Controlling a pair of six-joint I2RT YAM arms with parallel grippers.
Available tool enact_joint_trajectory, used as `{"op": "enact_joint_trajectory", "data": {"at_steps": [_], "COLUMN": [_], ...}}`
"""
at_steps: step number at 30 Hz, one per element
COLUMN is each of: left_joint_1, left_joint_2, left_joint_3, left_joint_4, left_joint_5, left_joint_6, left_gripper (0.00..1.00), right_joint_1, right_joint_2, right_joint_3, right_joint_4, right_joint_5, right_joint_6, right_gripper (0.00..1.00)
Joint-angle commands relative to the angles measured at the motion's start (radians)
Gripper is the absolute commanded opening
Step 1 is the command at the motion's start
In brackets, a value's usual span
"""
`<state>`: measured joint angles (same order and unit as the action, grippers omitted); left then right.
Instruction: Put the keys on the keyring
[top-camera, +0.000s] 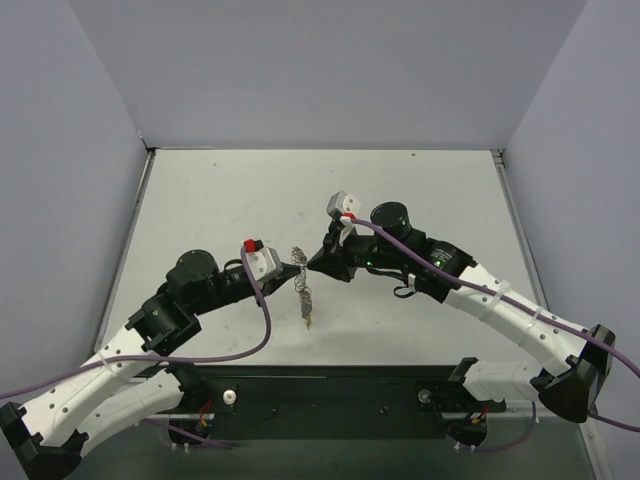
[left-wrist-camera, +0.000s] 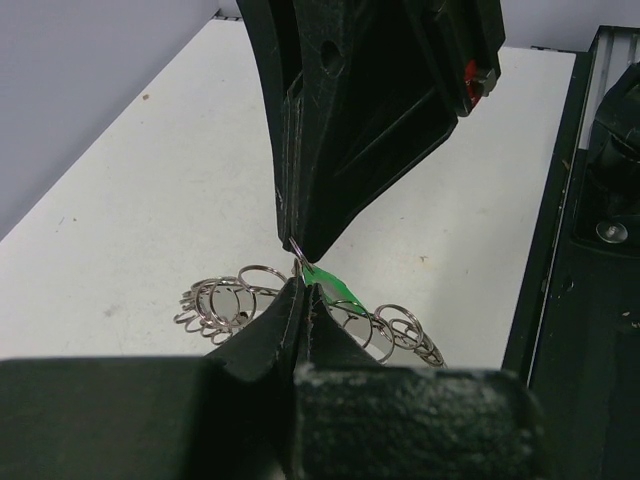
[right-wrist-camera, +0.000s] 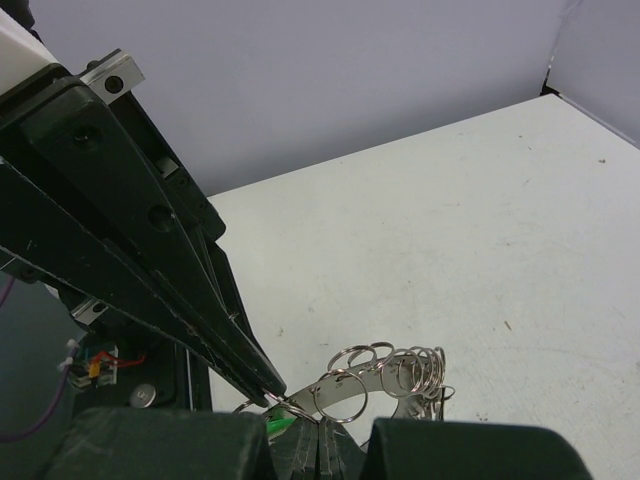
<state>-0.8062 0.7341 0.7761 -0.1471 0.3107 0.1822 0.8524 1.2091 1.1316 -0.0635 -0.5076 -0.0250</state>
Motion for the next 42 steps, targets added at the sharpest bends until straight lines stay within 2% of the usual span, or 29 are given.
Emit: {"op": "enact_joint_trajectory", "data": {"at_steps": [1, 34, 40, 42], "left_joint_1": [-0.011, -0.010, -0.010, -0.011], "left_joint_2": [-0.045, -0.091, -0.085, -0.085], "left_joint_3": [0.012, -0.018, -0.005, 0.011], "left_joint_4": [0.127, 0.196, 0.149, 0.084], "left_joint_5": [0.077, 0.070, -0.019, -0.071], "left_joint_6": [-0.030, -0.061, -0.059, -0.059], "left_gripper": [0.00, 0.00, 0.00, 0.00], "right_joint_1": [-0.010, -0.012, -0.015, -0.019], "right_joint_2": [0.010, -0.002, 0.003, 0.010], "right_joint_3": [0.019, -0.007, -0.024, -0.045], "right_joint_4": [0.019, 0.027, 0.013, -0.005], "right_joint_5": [0.072, 0.090, 0.152, 0.161], "right_joint_6": [-0.010, -0.009, 0.013, 0.016], "right_gripper": [0.00, 0.00, 0.00, 0.00]}}
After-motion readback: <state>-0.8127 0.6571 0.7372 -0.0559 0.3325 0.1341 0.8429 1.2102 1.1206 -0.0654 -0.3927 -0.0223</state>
